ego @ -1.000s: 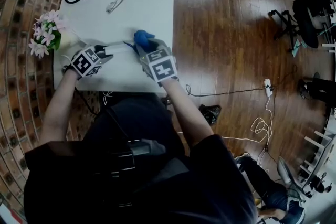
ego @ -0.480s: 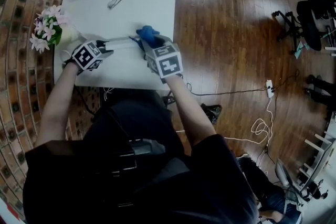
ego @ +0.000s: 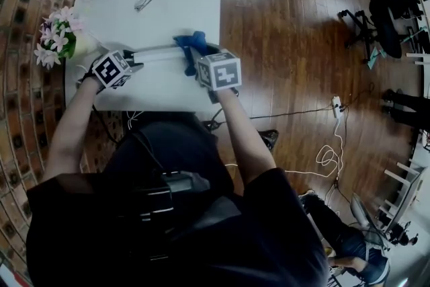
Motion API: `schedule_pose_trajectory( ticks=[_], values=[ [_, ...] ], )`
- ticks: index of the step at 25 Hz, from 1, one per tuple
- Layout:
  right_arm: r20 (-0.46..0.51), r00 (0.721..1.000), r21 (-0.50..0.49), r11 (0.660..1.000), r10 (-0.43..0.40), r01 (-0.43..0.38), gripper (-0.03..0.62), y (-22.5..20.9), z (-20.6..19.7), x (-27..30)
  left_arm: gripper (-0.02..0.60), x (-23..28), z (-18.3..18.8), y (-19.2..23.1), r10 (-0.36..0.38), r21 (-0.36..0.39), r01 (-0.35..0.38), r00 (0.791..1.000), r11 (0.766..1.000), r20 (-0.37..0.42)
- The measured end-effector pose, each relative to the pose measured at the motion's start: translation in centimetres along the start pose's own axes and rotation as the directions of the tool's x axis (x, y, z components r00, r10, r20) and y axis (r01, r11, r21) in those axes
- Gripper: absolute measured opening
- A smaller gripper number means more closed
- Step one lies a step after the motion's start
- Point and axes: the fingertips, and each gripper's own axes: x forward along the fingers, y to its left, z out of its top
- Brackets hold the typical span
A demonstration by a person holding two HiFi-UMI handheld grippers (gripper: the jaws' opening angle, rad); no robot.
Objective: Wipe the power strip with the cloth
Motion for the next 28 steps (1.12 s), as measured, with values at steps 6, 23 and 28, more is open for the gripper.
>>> schedule_pose_trajectory(
  ticks=[6, 23, 28],
  values=[
    [-0.012, 0.994, -0.082, 0.991, -0.11, 0.109, 0.087, 0.8, 0.7, 0.9, 0.183, -0.1, -0.4, 0.8, 0.016, -0.009, -0.016, 0.999, 1.0, -0.039],
    [-0.017, 0.972, -0.098, 0.967, -0.236, 0.233, 0.091, 1.7, 0.8, 0.7, 0.183, -0.3, 0.4, 0.4, 0.022, 0.014, -0.022, 0.999, 1.0, -0.039],
    [-0.027, 0.987, -0.045, 0.986, -0.16, 0.159, 0.091, 4.5, 0.7, 2.0, 0.183, -0.3, 0.3, 0.1, 0.014, 0.018, -0.014, 0.999, 1.0, -0.03]
  ],
)
